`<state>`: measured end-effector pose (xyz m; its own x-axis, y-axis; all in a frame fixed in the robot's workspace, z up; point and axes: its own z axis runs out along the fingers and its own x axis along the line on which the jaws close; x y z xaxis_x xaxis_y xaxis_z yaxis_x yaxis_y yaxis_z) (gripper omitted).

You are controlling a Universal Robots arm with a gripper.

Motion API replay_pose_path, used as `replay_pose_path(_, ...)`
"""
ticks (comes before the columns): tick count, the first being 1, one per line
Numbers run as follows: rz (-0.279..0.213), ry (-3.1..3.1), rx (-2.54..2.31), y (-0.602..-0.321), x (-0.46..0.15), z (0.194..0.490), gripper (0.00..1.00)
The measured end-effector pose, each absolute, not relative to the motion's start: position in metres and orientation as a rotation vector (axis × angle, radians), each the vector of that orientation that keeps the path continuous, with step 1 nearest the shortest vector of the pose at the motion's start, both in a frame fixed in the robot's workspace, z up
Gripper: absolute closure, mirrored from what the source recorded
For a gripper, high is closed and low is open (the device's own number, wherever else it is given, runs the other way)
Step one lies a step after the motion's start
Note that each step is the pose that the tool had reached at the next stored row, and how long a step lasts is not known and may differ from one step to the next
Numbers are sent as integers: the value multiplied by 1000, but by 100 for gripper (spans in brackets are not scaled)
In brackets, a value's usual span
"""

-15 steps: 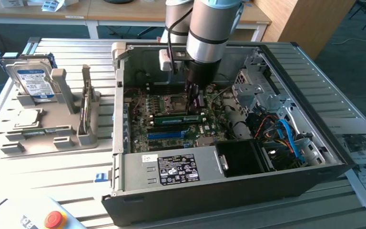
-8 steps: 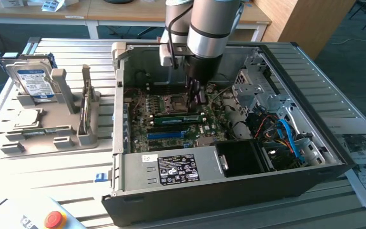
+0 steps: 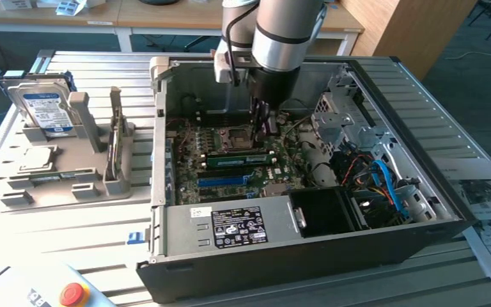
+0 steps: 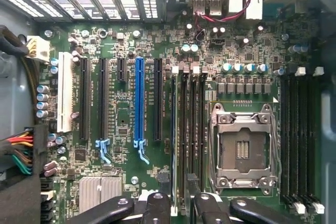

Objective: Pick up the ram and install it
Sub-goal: 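Insert the ram into the slot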

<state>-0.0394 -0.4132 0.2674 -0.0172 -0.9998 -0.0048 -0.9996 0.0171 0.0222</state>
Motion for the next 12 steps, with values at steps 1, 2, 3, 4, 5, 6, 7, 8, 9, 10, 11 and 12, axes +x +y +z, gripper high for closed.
replay_pose_path(1, -30, -2232, 2194, -413, -39, 269, 75)
replay_pose_path(2, -30, -2232, 2194, -413, -39, 276, 75)
replay_pose_path(3, -29, -2231, 2193, -413, -39, 284, 75)
replay_pose_path(4, -28, -2231, 2193, -413, -39, 295, 75)
replay_pose_path(5, -28, -2231, 2193, -413, -39, 303, 75)
replay_pose_path(6, -28, -2231, 2193, -413, -39, 304, 75)
replay_pose_path(7, -28, -2231, 2193, -413, -39, 304, 75)
replay_pose_path(8, -28, -2231, 2193, -413, -39, 304, 75)
replay_pose_path(9, -28, -2231, 2193, -413, -39, 304, 75)
replay_pose_path(10, -28, -2231, 2193, -413, -39, 304, 75)
replay_pose_path(11, -28, -2231, 2193, -413, -39, 304, 75)
replay_pose_path(12, -28, -2231, 2193, -413, -39, 304, 75)
